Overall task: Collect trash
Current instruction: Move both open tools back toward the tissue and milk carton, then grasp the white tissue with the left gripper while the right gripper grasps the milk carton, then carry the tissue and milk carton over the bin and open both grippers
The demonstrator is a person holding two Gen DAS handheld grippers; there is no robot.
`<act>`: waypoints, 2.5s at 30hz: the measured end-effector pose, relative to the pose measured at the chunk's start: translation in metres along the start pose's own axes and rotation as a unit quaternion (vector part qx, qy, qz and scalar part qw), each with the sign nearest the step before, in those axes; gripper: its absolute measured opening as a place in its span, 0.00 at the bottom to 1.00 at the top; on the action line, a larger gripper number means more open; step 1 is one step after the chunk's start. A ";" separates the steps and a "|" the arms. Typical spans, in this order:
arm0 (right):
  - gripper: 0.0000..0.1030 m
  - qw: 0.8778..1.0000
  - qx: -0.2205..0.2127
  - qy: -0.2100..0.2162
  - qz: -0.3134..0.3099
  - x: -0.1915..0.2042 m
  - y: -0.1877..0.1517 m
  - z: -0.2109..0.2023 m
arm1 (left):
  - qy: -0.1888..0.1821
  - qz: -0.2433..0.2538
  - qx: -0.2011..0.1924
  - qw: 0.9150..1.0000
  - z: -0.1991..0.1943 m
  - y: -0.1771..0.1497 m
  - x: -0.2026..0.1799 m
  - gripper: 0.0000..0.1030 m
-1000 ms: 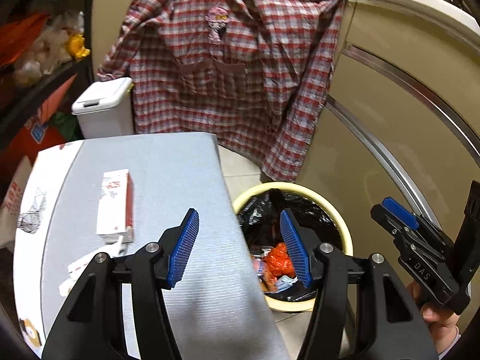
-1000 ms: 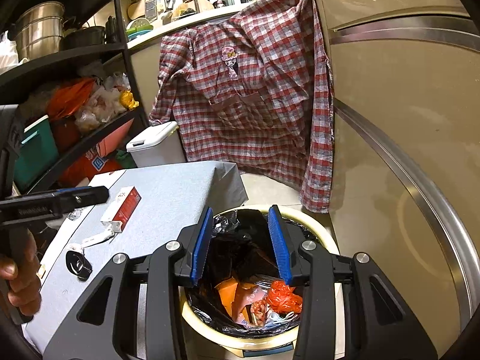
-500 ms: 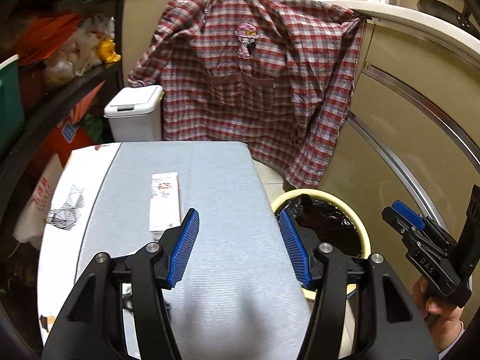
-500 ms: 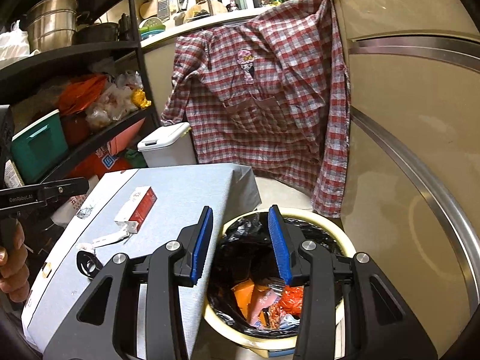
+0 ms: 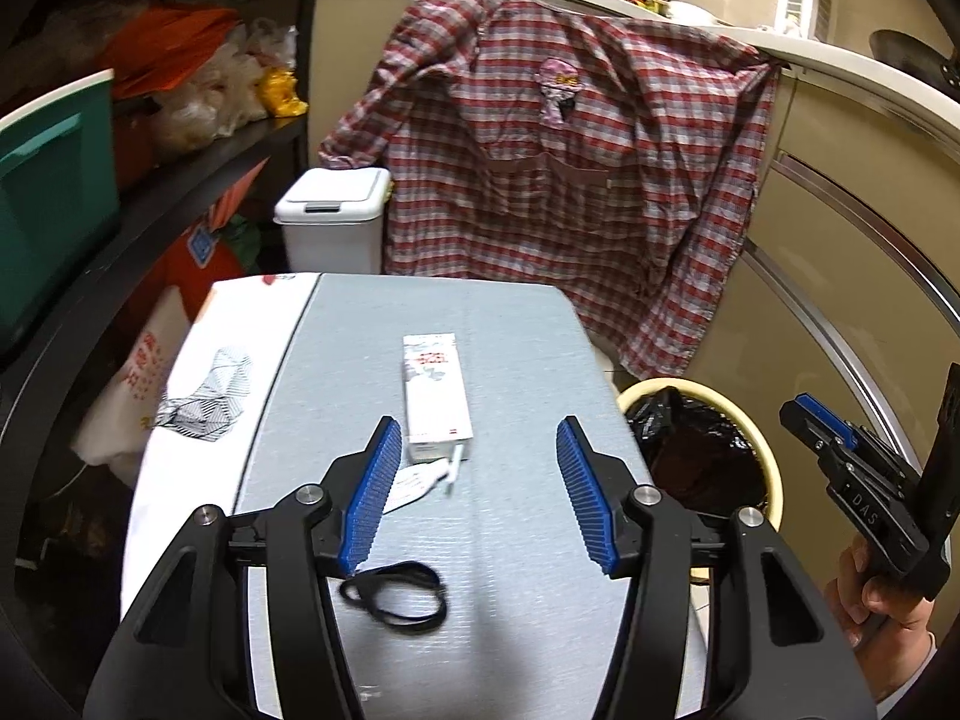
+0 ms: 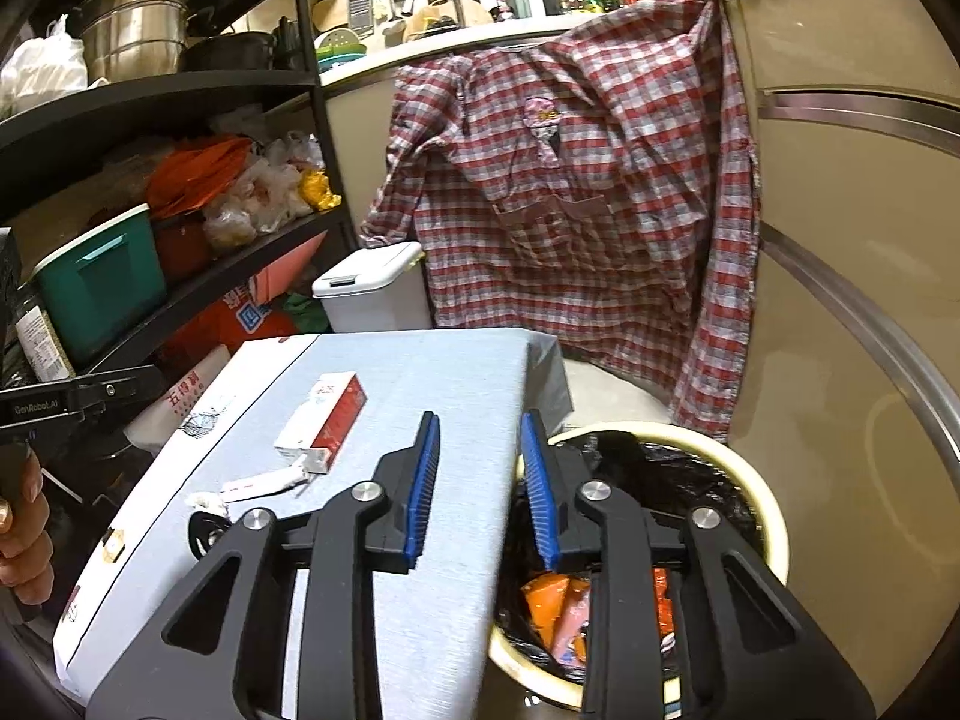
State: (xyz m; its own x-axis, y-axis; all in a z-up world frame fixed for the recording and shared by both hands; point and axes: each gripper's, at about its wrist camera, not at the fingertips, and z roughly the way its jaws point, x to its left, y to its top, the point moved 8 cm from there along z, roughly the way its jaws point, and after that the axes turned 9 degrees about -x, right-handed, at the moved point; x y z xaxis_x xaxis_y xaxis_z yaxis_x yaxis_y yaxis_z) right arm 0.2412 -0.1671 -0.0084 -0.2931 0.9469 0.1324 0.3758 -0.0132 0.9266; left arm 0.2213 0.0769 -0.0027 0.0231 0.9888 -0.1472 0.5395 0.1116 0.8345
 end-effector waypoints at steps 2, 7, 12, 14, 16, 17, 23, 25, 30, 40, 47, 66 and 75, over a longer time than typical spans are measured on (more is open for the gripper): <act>0.16 1.000 0.002 0.007 -0.001 0.010 -0.002 0.005 | 0.003 -0.007 0.005 1.000 0.000 -0.002 0.014 0.41; 0.11 1.000 0.004 0.023 -0.006 0.034 -0.005 0.018 | 0.019 -0.025 0.016 0.999 0.002 -0.010 0.058 0.26; 0.11 0.999 0.011 0.038 -0.010 0.053 -0.011 0.032 | 0.019 -0.051 0.061 0.997 0.014 -0.038 0.092 0.25; 0.11 0.999 0.018 0.046 -0.011 0.061 -0.015 0.040 | 0.013 -0.061 0.085 0.994 0.022 -0.052 0.100 0.25; 0.12 0.998 0.025 0.055 -0.010 0.069 -0.020 0.047 | 0.011 -0.074 0.100 0.992 0.029 -0.063 0.108 0.25; 0.12 0.998 0.028 0.059 -0.010 0.073 -0.021 0.051 | 0.007 -0.084 0.109 0.990 0.034 -0.070 0.111 0.25; 0.15 0.995 0.050 0.088 -0.018 0.101 -0.034 0.071 | -0.016 -0.114 0.150 0.982 0.057 -0.094 0.113 0.26; 0.20 0.993 0.061 0.099 -0.018 0.112 -0.040 0.080 | -0.015 -0.109 0.157 0.981 0.063 -0.099 0.111 0.27; 0.39 0.989 0.085 0.120 -0.030 0.137 -0.054 0.102 | -0.018 -0.098 0.172 0.980 0.073 -0.109 0.111 0.27; 0.60 0.986 0.118 0.104 -0.053 0.169 -0.068 0.166 | -0.012 -0.082 0.185 0.979 0.080 -0.118 0.107 0.27; 0.61 0.983 0.142 0.081 -0.089 0.174 -0.084 0.189 | -0.005 -0.060 0.189 0.980 0.083 -0.120 0.106 0.27; 0.50 0.989 0.103 0.073 -0.082 0.146 -0.048 0.149 | 0.013 -0.040 0.131 0.991 0.060 -0.079 0.097 0.16; 0.50 0.991 0.062 0.073 -0.089 0.134 -0.009 0.085 | 0.013 -0.039 0.085 0.996 0.033 -0.052 0.081 0.16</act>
State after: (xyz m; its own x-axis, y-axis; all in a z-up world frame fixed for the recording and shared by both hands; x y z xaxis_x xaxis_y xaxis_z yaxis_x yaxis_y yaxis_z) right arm 0.2732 -0.0128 -0.0289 -0.4855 0.8738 0.0287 0.4088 0.1979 0.8909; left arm 0.2229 0.1484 -0.0753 -0.0443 0.9804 -0.1921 0.6737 0.1714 0.7189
